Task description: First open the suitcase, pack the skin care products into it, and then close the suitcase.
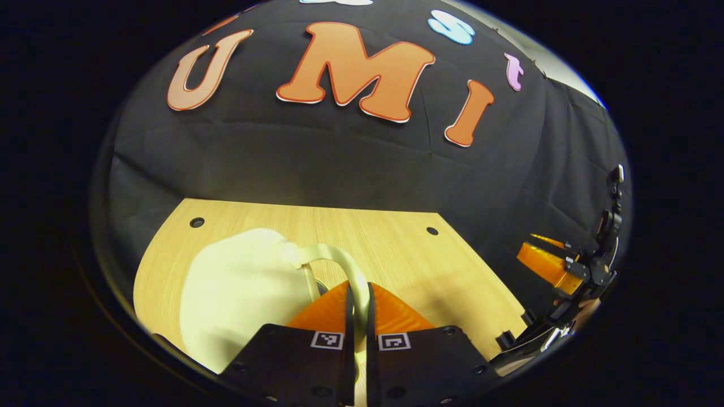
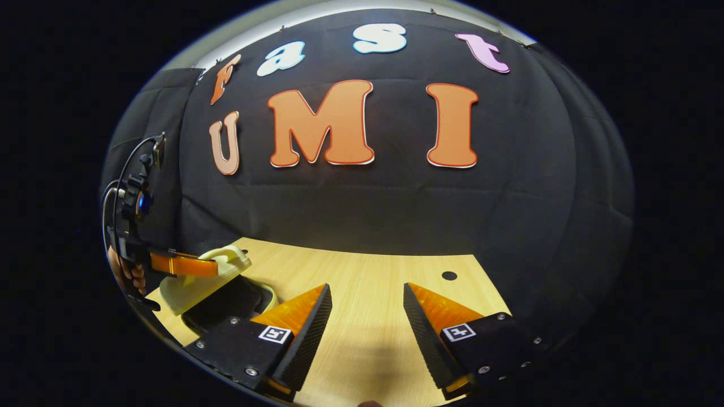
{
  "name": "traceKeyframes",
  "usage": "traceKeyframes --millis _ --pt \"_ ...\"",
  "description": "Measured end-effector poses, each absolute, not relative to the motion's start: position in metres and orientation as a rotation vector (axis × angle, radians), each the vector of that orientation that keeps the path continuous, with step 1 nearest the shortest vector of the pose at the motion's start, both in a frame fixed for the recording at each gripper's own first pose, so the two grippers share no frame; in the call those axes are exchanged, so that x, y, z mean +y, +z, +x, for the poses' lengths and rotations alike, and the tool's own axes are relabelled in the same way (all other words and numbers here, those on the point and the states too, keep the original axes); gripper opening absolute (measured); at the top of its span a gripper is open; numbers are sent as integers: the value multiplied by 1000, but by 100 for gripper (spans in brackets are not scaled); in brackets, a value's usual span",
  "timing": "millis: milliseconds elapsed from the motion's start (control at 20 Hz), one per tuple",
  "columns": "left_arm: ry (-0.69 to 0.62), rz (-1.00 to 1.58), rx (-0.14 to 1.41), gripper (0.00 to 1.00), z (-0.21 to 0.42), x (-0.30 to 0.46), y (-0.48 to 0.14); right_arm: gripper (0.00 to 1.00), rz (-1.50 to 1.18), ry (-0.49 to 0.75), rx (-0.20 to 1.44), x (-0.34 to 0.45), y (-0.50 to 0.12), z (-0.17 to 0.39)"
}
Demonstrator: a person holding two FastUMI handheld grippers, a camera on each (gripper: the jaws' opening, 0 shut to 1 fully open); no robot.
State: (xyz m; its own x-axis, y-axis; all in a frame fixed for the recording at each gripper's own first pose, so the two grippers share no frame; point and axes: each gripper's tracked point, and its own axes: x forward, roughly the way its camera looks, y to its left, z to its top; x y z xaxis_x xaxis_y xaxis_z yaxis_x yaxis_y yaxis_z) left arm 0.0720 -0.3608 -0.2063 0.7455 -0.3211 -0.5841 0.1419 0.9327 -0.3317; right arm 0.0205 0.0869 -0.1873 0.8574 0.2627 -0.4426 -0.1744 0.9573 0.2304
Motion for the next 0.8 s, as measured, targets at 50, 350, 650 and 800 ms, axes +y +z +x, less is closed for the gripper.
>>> traceKeyframes --millis 50,350,650,800 --pt "-261 -241 698 8 71 -363 -212 82 181 224 487 83 -188 19" --pt "-258 -236 792 19 62 -393 -245 82 170 238 483 76 -189 12" --pt "-167 -150 740 67 65 -387 -233 88 184 282 430 88 -168 18" --pt "-120 -142 623 94 75 -386 -191 83 172 288 350 94 -139 28"
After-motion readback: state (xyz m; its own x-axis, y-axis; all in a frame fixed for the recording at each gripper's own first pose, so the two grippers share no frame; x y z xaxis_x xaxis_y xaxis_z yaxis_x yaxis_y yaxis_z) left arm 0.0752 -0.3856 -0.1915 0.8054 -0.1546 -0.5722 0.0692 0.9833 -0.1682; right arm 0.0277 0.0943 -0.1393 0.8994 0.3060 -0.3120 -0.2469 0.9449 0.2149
